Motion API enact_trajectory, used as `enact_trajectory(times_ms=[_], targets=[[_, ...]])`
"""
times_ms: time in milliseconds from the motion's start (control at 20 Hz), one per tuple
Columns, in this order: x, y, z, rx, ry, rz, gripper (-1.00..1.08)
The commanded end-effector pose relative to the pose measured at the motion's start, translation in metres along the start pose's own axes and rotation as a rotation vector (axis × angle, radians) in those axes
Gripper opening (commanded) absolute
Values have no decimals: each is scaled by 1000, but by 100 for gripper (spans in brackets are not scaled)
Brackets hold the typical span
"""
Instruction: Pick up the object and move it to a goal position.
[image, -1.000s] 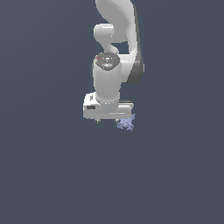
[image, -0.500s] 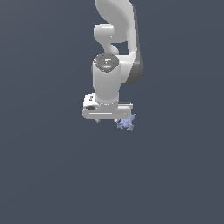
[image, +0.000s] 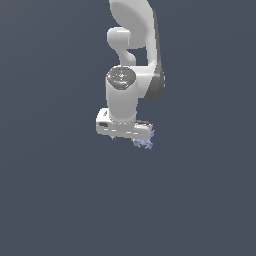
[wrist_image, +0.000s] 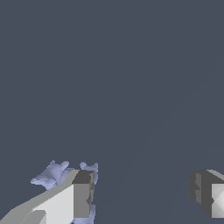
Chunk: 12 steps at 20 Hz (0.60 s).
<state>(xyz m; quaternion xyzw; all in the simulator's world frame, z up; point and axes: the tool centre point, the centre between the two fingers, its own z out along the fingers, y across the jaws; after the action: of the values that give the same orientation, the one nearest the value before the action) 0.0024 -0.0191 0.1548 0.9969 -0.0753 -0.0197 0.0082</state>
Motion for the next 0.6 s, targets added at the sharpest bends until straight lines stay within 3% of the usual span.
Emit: enact_trajectory(times_ms=[0,550], targets=[[-1,-2,4,3,-20,59,68],[-10,-11,24,1,-127,370,68]])
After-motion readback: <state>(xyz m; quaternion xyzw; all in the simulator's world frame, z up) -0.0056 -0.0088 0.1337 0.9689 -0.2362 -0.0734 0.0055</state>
